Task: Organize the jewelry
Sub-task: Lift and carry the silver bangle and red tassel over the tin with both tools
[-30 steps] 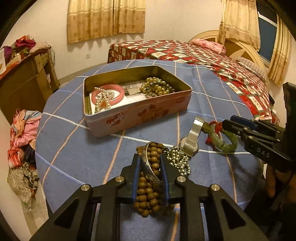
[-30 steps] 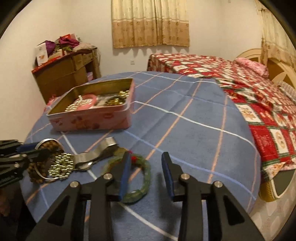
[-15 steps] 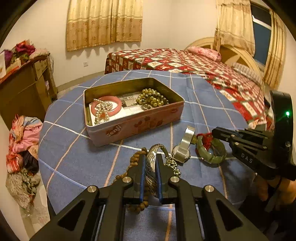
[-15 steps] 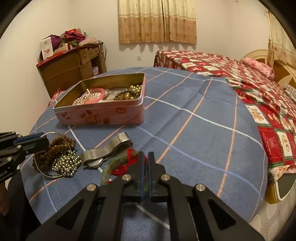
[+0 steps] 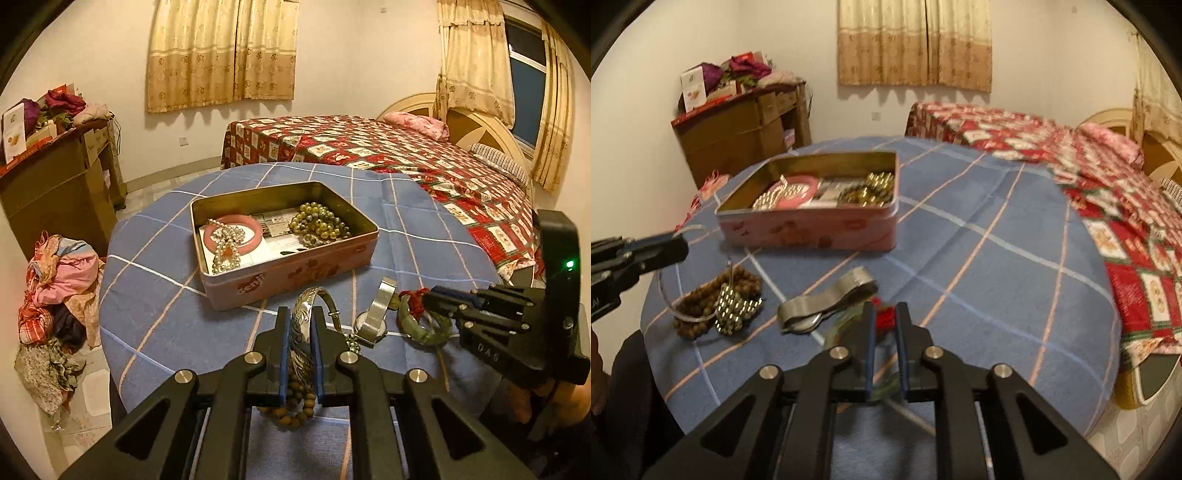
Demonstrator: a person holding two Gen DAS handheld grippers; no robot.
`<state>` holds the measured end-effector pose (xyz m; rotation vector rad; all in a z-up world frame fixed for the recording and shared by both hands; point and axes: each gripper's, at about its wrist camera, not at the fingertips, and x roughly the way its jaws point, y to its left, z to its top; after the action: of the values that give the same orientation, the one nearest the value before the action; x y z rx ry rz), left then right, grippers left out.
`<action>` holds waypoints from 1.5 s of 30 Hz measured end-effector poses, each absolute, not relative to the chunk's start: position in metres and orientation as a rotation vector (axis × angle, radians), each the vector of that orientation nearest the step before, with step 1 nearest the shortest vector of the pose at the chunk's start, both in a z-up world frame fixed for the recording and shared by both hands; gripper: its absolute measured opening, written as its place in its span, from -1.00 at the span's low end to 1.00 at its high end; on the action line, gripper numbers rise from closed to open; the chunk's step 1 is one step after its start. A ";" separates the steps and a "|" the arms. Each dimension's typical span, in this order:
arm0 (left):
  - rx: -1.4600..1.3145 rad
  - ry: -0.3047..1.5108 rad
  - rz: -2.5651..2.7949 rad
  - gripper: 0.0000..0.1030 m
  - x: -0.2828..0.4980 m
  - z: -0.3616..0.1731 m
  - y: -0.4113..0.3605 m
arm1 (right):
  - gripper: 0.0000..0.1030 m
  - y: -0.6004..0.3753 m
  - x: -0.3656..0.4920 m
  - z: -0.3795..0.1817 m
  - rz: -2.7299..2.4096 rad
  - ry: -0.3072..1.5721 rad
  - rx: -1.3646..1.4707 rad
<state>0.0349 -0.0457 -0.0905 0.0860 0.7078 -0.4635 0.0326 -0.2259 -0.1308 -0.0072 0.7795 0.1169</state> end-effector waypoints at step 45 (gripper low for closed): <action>0.078 0.566 -0.399 -0.82 0.088 -0.028 -0.028 | -0.93 -0.213 0.061 -0.038 0.155 0.579 -0.111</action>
<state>0.0876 -0.0279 -0.0279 0.0783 0.5663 -0.3993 0.0612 -0.2127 -0.0378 -0.1112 0.5787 0.1553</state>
